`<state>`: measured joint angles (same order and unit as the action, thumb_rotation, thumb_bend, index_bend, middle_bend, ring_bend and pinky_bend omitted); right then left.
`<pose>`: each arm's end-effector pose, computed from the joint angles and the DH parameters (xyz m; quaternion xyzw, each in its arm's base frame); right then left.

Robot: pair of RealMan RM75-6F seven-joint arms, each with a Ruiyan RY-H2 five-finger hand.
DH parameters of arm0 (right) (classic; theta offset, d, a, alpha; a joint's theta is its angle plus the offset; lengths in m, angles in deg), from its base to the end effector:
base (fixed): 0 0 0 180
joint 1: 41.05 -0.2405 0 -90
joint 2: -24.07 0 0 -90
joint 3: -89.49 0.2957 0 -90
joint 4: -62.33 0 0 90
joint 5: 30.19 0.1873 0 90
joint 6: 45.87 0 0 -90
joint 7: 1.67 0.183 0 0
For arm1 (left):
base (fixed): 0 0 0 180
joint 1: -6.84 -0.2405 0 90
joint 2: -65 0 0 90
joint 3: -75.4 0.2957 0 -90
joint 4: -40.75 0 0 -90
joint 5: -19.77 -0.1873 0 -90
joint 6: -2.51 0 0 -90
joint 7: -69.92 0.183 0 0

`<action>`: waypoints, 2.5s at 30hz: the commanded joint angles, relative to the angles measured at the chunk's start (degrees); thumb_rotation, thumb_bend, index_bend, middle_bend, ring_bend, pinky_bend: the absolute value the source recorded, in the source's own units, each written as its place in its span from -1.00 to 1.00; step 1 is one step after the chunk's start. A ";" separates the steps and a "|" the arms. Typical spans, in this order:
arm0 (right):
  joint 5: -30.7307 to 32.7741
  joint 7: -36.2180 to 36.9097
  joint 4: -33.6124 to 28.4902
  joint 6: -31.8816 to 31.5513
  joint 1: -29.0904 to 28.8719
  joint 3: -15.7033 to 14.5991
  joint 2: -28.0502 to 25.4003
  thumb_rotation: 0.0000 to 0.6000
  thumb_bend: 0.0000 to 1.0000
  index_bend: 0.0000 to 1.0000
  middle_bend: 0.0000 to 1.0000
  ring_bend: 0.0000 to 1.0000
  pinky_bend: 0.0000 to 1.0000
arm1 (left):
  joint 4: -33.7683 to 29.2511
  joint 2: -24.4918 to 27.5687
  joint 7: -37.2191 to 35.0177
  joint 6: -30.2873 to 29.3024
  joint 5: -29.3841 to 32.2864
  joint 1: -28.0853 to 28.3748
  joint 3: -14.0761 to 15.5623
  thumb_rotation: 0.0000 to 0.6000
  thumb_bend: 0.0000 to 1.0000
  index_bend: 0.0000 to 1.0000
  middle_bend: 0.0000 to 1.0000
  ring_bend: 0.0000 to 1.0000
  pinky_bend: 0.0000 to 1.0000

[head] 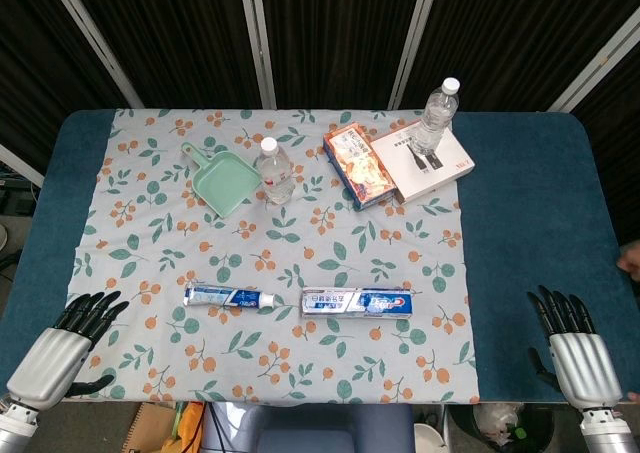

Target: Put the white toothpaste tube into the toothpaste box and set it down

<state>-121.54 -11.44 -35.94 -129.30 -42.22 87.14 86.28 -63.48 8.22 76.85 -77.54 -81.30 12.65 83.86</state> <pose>-0.3269 -0.1799 0.1742 0.6525 -0.3874 0.3240 0.5650 -0.2827 0.1745 0.1643 -0.7235 -0.3847 -0.3416 0.4603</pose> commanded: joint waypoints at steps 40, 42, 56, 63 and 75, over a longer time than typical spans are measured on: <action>27.36 -25.29 -13.63 29.27 -25.13 9.00 21.30 1.00 -0.30 -1.00 -1.00 -1.00 -1.00 | -0.57 1.26 -2.54 1.34 0.06 0.85 0.45 1.00 -0.96 -1.00 -1.00 -1.00 -0.92; 30.97 -28.31 -11.85 28.69 -26.97 9.80 25.01 1.00 -0.30 -1.00 -1.00 -1.00 -1.00 | -0.62 1.61 -3.08 1.64 0.01 1.04 0.60 1.00 -0.96 -1.00 -1.00 -1.00 -0.92; 38.84 -32.30 -1.54 25.55 -34.26 12.98 38.13 1.00 -0.30 -1.00 -0.95 -1.00 -1.00 | -1.17 2.86 -5.74 2.88 -0.21 2.02 1.03 1.00 -0.96 -1.00 -1.00 -1.00 -0.92; 39.52 -32.59 2.42 23.99 -35.28 12.51 39.99 1.00 -0.30 -0.47 -0.34 -0.45 -0.63 | -1.42 3.16 -6.18 3.29 -0.03 2.23 1.12 1.00 -0.96 -1.00 -1.00 -1.00 -0.92; 36.95 -31.04 -1.37 21.07 -34.51 10.63 37.19 1.00 -0.29 -0.08 0.03 -0.08 -0.26 | -1.64 3.44 -5.51 4.02 -0.23 2.67 1.20 1.00 -0.96 -0.85 -0.94 -0.96 -0.76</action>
<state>-83.61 -43.14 -35.80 -107.61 -77.06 98.08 124.55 -65.10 11.63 71.30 -73.57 -81.51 15.28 85.06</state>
